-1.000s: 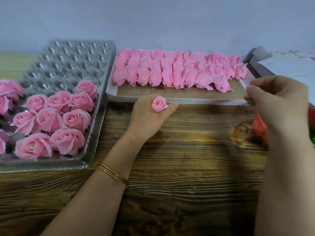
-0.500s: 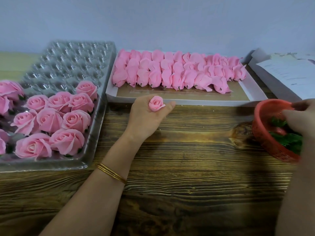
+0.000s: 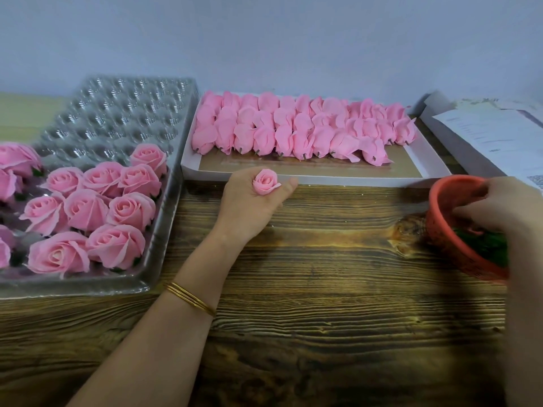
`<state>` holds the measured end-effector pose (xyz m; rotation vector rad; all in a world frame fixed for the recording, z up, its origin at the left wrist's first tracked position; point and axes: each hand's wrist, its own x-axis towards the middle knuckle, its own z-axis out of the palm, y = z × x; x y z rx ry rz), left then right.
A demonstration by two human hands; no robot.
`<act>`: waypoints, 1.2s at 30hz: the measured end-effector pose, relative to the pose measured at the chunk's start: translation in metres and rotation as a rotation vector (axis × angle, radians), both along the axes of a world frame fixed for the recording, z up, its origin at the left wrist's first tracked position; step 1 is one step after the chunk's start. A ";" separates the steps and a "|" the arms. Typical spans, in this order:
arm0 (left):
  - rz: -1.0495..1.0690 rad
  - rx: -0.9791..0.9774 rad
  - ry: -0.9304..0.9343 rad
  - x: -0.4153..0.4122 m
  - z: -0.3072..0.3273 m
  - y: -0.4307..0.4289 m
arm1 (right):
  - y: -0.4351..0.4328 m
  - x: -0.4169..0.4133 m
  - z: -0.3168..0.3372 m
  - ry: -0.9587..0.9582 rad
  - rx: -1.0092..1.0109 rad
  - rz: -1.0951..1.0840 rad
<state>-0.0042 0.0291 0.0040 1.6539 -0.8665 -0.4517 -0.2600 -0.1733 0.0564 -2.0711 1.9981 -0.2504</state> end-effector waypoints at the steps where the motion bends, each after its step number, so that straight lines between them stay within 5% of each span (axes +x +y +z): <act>1: 0.003 0.000 0.004 0.000 0.000 0.000 | 0.002 0.000 0.001 -0.004 0.066 0.032; 12: 0.015 0.011 0.037 0.003 -0.004 -0.003 | -0.018 -0.002 -0.013 0.223 0.036 -0.021; 28: 0.002 -0.015 0.062 0.002 -0.001 -0.002 | -0.004 0.001 -0.003 0.195 -0.079 0.060; 36: -0.005 -0.003 0.064 0.001 -0.001 -0.002 | 0.002 -0.007 0.000 0.056 -0.307 0.164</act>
